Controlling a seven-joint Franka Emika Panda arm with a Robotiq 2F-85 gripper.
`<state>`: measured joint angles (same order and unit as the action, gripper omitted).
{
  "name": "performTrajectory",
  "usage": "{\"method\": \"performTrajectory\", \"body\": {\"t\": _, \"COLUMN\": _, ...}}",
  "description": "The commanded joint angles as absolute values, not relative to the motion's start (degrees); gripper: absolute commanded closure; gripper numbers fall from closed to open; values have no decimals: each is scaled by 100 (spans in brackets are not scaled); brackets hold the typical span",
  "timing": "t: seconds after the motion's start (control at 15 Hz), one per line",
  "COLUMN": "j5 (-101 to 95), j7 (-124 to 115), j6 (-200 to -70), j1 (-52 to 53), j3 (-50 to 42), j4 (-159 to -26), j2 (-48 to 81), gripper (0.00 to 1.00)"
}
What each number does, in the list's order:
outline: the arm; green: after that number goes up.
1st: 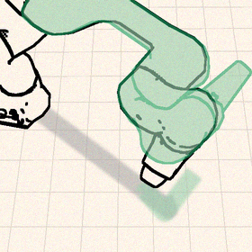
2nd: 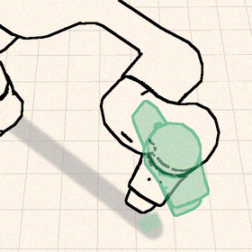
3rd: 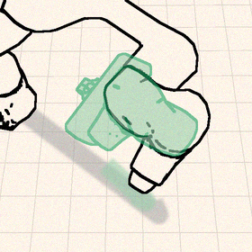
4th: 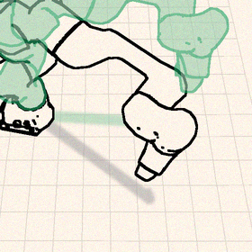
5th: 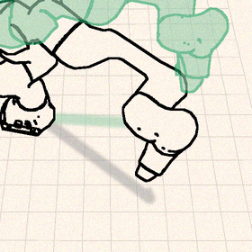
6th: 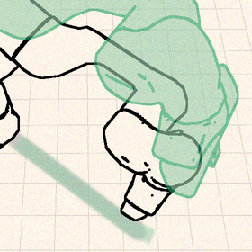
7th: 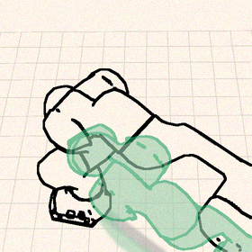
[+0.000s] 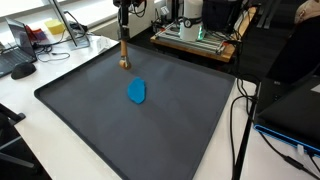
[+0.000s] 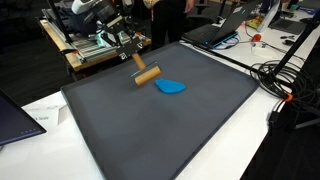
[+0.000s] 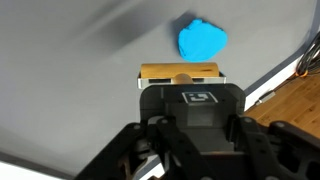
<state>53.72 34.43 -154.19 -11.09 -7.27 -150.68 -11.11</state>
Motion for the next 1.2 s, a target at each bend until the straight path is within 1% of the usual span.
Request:
{"method": "performTrajectory", "body": {"t": 0.0, "j5": 5884, "j7": 3518, "j6": -16255, "j1": -789, "j3": -375, "j4": -15852, "j2": -2114, "gripper": 78}}
{"method": "performTrajectory", "body": {"t": 0.13, "j5": 6085, "j7": 3465, "j6": -16764, "j1": -554, "j3": -105, "j4": -16099, "j2": -2385, "gripper": 78}}
{"method": "performTrajectory", "body": {"t": 0.2, "j5": 6291, "j7": 3543, "j6": -16963, "j1": -565, "j3": 164, "j4": -15731, "j2": -2011, "gripper": 78}}
{"method": "performTrajectory", "body": {"t": 0.4, "j5": 6612, "j7": 3302, "j6": -17897, "j1": -354, "j3": 900, "j4": -15812, "j2": -1969, "gripper": 78}}
{"method": "performTrajectory", "body": {"t": 0.47, "j5": 6301, "j7": 3393, "j6": -17397, "j1": -455, "j3": 545, "j4": -15812, "j2": -1964, "gripper": 53}}
{"method": "performTrajectory", "body": {"t": 0.6, "j5": 6427, "j7": 3261, "j6": -17746, "j1": -369, "j3": 876, "j4": -15814, "j2": -1929, "gripper": 53}}
{"method": "performTrajectory", "body": {"t": 0.8, "j5": 6445, "j7": 3236, "j6": -17790, "j1": -368, "j3": 907, "j4": -15815, "j2": -1899, "gripper": 53}}
{"method": "performTrajectory", "body": {"t": 0.87, "j5": 6446, "j7": 3236, "j6": -17790, "j1": -374, "j3": 900, "j4": -15815, "j2": -1897, "gripper": 78}}
{"method": "performTrajectory", "body": {"t": 0.93, "j5": 6438, "j7": 3246, "j6": -17788, "j1": -352, "j3": 930, "j4": -15815, "j2": -1931, "gripper": 78}}
{"method": "performTrajectory", "body": {"t": 1.13, "j5": 6338, "j7": 3215, "j6": -18368, "j1": -415, "j3": 1354, "j4": -15815, "j2": -1764, "gripper": 78}}
